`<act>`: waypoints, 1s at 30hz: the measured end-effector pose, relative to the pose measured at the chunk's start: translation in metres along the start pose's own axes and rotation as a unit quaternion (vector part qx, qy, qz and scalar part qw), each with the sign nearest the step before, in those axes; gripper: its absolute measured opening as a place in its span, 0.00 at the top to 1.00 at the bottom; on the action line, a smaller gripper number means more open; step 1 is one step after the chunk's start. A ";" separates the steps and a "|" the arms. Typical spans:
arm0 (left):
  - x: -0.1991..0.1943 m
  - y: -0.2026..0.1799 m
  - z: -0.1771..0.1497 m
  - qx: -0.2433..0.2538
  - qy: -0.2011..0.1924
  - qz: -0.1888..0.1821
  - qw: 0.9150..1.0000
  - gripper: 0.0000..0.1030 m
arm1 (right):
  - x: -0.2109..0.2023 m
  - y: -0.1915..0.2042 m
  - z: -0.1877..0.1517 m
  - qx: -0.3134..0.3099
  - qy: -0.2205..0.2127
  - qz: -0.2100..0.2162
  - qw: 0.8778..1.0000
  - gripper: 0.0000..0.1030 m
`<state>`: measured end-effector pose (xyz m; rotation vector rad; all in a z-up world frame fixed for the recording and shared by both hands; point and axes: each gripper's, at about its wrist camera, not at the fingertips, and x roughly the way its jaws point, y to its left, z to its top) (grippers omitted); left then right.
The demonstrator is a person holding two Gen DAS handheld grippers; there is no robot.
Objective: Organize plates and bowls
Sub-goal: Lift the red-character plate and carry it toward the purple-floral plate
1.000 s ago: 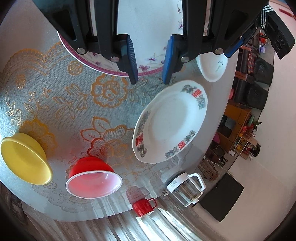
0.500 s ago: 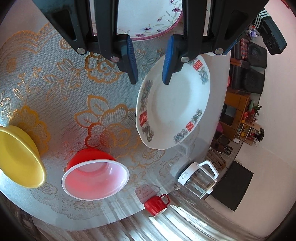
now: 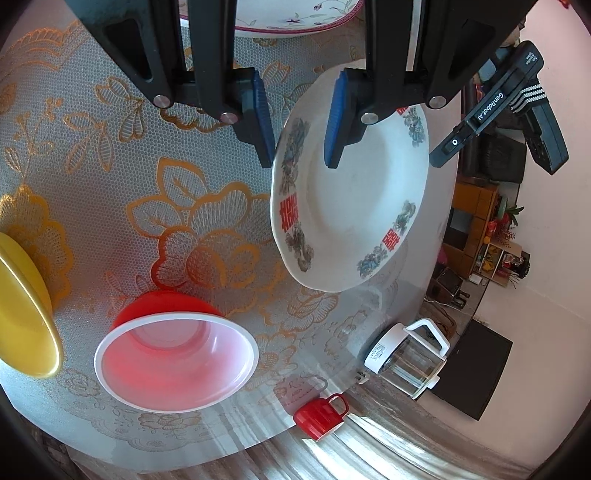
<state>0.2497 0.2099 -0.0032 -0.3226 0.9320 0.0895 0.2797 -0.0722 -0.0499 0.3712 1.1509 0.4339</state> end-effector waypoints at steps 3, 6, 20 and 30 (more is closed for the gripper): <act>0.008 0.001 0.010 -0.007 0.006 -0.013 1.000 0.60 | 0.004 0.001 0.001 -0.005 0.003 -0.001 1.000 0.72; 0.016 0.000 0.017 -0.004 0.011 -0.018 1.000 0.60 | 0.007 0.002 0.003 -0.011 0.009 -0.003 1.000 0.72; 0.022 -0.026 0.003 0.059 0.046 -0.030 0.997 0.68 | 0.016 0.004 0.004 -0.048 0.023 -0.034 0.998 0.74; 0.042 -0.026 0.007 0.053 0.062 -0.064 0.995 0.67 | 0.018 -0.007 0.011 -0.058 0.024 -0.038 0.997 0.76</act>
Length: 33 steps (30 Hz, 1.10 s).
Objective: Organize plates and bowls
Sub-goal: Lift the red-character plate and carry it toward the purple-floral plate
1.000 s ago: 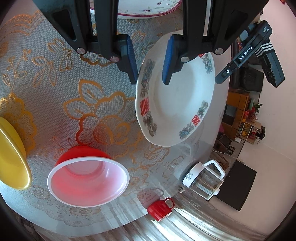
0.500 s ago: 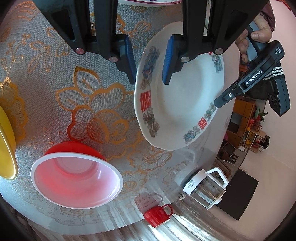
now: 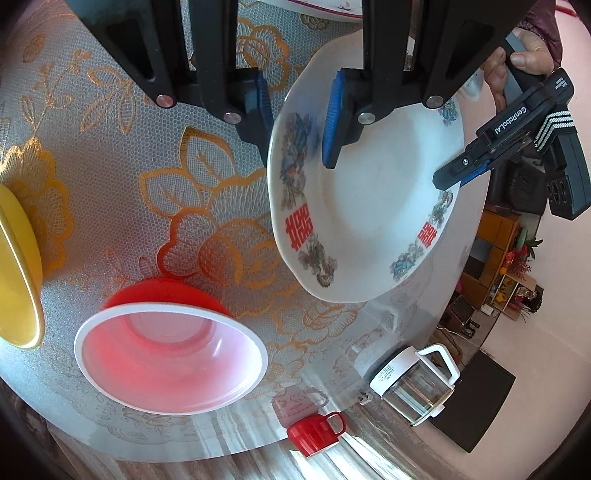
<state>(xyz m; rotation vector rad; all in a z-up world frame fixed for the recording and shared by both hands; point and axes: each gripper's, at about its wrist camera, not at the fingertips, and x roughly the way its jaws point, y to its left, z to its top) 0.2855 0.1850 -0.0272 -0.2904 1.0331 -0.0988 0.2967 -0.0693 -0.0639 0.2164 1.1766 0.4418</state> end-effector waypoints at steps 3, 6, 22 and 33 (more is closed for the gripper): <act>0.003 -0.004 0.000 0.003 -0.003 0.013 1.000 0.67 | 0.002 0.004 0.002 -0.012 -0.001 -0.003 1.000 0.74; 0.000 -0.005 -0.005 0.004 0.000 0.013 1.000 0.71 | 0.001 0.005 0.000 -0.021 -0.004 -0.008 1.000 0.76; 0.006 -0.022 -0.016 0.010 0.012 0.003 1.000 0.64 | -0.007 -0.004 -0.008 -0.014 -0.006 -0.002 1.000 0.74; 0.004 -0.017 -0.023 0.004 0.012 -0.001 1.000 0.69 | -0.007 0.000 -0.008 -0.016 0.003 -0.011 1.000 0.74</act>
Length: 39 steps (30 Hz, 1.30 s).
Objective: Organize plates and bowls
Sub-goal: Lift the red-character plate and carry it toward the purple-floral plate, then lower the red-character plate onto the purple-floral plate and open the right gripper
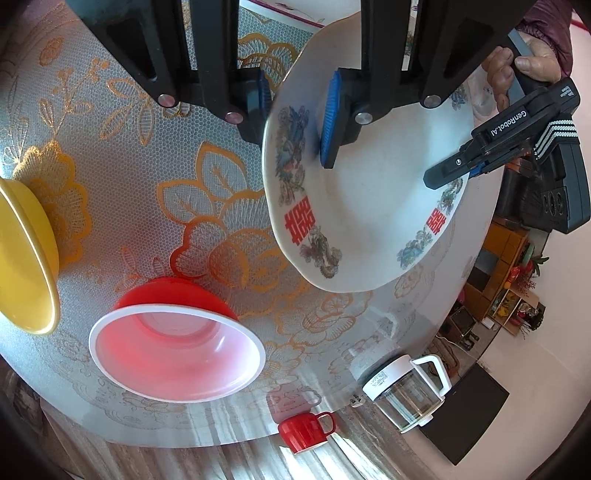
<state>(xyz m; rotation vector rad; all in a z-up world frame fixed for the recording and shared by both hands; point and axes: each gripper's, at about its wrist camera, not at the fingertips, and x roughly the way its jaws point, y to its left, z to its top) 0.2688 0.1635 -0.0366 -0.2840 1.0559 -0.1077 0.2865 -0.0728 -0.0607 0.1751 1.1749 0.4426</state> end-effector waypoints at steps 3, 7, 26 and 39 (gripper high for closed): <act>0.002 -0.003 0.003 0.004 -0.001 0.011 1.000 0.68 | 0.004 -0.001 0.002 -0.005 -0.007 0.005 1.000 0.74; 0.003 -0.007 0.003 0.003 -0.006 0.027 1.000 0.67 | 0.003 -0.003 -0.001 -0.009 -0.017 0.011 1.000 0.77; -0.024 -0.021 -0.021 0.044 -0.049 0.023 0.998 0.71 | -0.015 0.014 -0.017 -0.058 -0.041 -0.029 0.997 0.80; -0.048 -0.031 -0.036 0.058 -0.094 0.020 0.994 0.71 | -0.042 0.019 -0.034 -0.069 -0.081 -0.029 0.994 0.80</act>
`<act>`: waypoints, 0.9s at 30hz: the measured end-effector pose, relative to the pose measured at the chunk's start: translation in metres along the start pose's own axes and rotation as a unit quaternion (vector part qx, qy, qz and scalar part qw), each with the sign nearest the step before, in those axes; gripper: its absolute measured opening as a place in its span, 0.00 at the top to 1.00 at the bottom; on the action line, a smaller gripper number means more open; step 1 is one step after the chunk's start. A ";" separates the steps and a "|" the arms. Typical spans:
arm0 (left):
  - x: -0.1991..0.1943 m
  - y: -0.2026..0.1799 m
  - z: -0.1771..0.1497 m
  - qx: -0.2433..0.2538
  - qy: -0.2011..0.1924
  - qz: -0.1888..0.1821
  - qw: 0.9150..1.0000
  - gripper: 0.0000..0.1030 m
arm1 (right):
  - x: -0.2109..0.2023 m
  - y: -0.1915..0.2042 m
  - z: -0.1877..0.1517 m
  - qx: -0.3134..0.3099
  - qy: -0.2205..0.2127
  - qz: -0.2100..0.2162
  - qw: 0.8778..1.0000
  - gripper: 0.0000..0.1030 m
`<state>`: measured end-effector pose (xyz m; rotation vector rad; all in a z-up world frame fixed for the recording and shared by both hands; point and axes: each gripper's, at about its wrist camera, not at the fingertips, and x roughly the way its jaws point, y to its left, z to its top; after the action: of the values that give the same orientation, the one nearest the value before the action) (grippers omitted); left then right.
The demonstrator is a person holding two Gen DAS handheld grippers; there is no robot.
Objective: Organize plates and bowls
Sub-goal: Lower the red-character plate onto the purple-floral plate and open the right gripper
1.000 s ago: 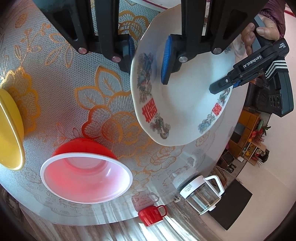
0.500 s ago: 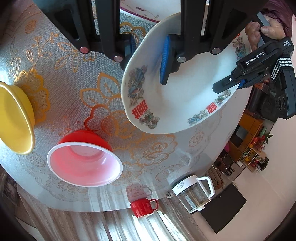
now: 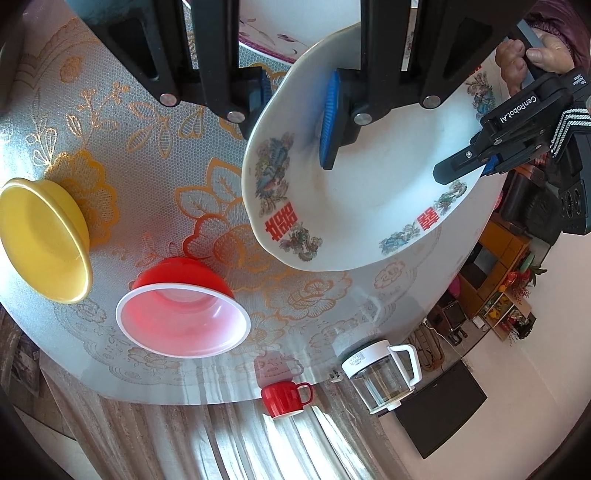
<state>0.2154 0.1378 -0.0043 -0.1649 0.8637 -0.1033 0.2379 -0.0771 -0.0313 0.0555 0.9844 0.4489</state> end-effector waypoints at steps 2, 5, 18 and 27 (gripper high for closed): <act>-0.007 -0.002 -0.002 0.000 -0.009 -0.003 1.000 0.71 | -0.009 0.003 -0.002 -0.006 -0.010 -0.002 1.000 0.80; -0.022 -0.008 -0.006 0.003 -0.023 -0.006 1.000 0.71 | -0.025 0.006 -0.009 -0.007 -0.022 0.004 1.000 0.80; -0.074 -0.038 -0.050 0.021 -0.053 -0.036 0.998 0.71 | -0.087 0.015 -0.059 -0.015 -0.054 0.005 0.998 0.80; -0.082 -0.063 -0.095 0.026 -0.033 -0.062 0.997 0.71 | -0.112 0.002 -0.107 -0.012 -0.043 -0.011 0.999 0.80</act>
<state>0.0884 0.0794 0.0077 -0.1731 0.7837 -0.2356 0.0972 -0.1361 -0.0021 0.0417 0.8931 0.4345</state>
